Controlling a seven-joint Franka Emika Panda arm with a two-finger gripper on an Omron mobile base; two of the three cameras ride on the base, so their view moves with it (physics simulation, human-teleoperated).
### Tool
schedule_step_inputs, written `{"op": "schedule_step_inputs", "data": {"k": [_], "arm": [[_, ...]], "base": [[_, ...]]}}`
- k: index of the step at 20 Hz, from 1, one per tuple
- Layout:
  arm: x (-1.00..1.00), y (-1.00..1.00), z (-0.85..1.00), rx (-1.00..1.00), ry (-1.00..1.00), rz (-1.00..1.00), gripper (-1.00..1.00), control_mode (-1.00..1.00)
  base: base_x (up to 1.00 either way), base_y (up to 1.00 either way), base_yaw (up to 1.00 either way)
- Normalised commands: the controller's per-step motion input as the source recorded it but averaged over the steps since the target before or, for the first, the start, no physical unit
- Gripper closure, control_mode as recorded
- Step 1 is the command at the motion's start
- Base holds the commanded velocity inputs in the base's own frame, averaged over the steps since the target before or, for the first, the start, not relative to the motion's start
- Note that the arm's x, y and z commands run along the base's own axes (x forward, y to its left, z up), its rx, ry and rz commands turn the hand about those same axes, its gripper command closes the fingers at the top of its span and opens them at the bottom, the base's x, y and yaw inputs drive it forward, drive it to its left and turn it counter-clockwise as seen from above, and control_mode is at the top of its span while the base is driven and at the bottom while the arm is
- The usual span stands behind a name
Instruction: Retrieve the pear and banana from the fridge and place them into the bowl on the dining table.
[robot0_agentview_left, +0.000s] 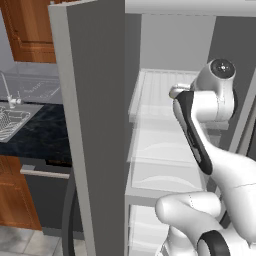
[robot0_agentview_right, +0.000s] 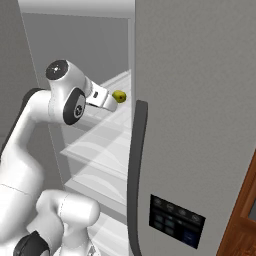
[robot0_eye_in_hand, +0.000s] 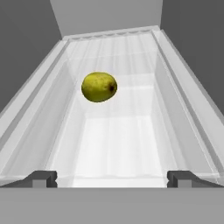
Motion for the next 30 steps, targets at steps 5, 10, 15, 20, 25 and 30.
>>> {"op": "schedule_step_inputs", "data": {"k": [5, 10, 15, 20, 25, 30], "arm": [[0.42, -0.01, -0.06, 0.0, 0.0, 0.0, -1.0, -1.0], [0.45, -0.01, 0.0, 0.0, 0.0, 0.0, -1.0, -1.0], [0.4, -0.04, 0.0, 0.0, 0.0, 0.0, -1.0, -1.0], [0.24, -0.06, -0.05, 0.0, 0.0, -0.01, -1.0, -1.0], [0.14, -0.1, -0.08, 0.0, 0.0, -0.01, -1.0, -1.0], [0.16, -0.04, -0.12, 0.0, 0.0, 0.0, -1.0, -1.0]], "base": [[0.0, 0.0, 0.0], [0.0, 0.0, 0.0], [0.0, 0.0, 0.0], [0.0, 0.0, 0.0], [0.0, 0.0, 0.0], [0.0, 0.0, 0.0]]}}
